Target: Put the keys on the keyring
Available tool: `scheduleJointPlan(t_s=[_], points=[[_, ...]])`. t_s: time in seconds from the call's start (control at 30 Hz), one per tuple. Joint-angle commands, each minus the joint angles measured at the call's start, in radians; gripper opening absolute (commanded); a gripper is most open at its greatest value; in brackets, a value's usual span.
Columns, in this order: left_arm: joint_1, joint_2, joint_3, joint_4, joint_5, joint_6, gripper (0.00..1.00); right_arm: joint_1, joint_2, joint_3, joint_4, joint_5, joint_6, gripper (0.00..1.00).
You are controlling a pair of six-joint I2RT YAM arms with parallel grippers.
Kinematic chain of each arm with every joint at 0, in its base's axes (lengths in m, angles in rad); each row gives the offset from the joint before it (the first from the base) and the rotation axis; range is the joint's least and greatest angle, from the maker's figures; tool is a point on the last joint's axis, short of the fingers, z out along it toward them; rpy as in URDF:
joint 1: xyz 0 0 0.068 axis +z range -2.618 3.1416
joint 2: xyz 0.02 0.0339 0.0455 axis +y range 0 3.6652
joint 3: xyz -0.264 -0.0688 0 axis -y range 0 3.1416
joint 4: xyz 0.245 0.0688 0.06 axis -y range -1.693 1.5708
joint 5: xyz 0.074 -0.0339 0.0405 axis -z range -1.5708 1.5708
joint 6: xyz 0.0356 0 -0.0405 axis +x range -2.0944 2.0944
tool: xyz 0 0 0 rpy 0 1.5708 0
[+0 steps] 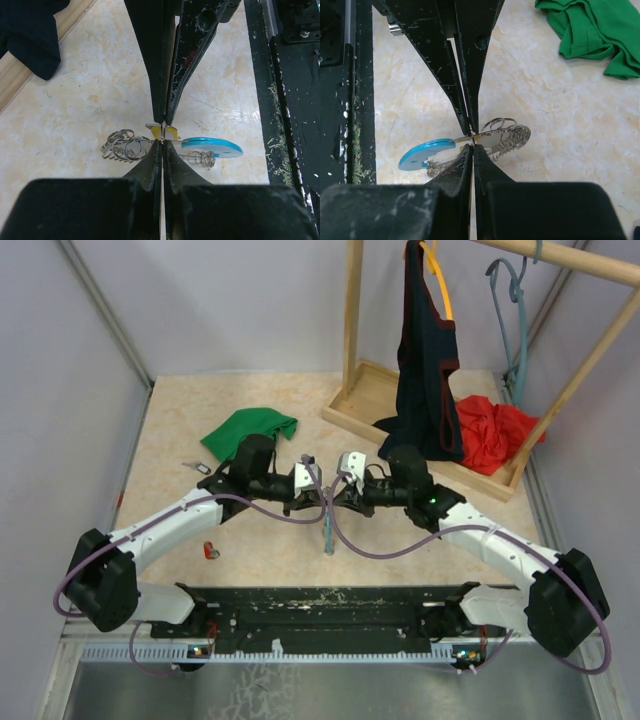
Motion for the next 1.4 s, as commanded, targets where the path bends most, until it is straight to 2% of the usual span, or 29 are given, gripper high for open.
scheduleJointPlan(t_s=[0.0,0.47,0.97,1.37], points=[[-0.011,0.007,0.032,-0.022,0.019,0.011,0.00,0.006,0.008,0.092,0.031,-0.029,-0.012,0.00],[-0.015,0.033,0.059,-0.051,-0.016,-0.006,0.00,0.017,0.006,0.122,-0.004,-0.051,-0.058,0.00],[-0.014,0.038,0.079,-0.062,-0.058,-0.064,0.00,0.047,0.002,0.106,-0.061,0.004,-0.134,0.00],[0.010,-0.021,-0.042,0.156,-0.094,-0.258,0.00,0.056,-0.025,-0.006,0.032,0.047,-0.119,0.00]])
